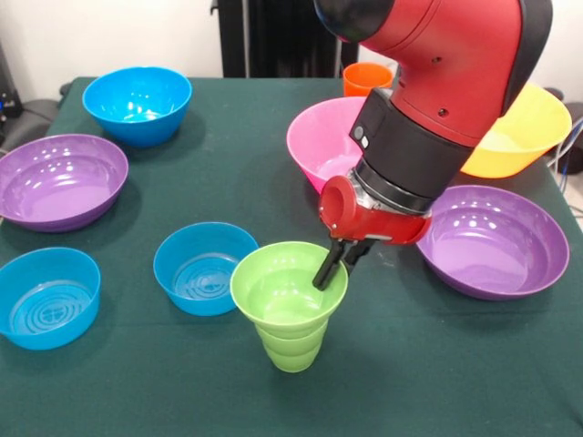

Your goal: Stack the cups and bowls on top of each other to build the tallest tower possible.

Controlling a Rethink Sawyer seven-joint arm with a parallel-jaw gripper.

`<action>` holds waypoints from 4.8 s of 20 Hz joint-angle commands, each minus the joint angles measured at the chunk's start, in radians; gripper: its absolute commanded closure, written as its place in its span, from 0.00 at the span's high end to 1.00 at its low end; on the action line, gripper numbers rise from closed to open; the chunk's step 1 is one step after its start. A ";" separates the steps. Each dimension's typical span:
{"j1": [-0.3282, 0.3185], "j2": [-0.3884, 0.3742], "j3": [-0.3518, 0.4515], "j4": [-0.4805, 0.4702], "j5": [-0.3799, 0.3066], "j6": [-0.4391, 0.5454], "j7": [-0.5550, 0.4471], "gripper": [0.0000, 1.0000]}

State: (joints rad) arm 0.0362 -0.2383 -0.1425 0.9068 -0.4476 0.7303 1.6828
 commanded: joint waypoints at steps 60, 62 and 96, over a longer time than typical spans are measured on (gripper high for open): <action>0.029 -0.020 0.076 0.095 0.005 -0.002 -0.063 1.00; 0.029 -0.033 0.079 0.105 0.010 0.009 -0.070 1.00; -0.189 -0.441 0.222 0.757 0.049 0.003 -0.203 1.00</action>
State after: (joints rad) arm -0.0988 -0.6149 -0.0727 1.3955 -0.3867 0.7299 1.6828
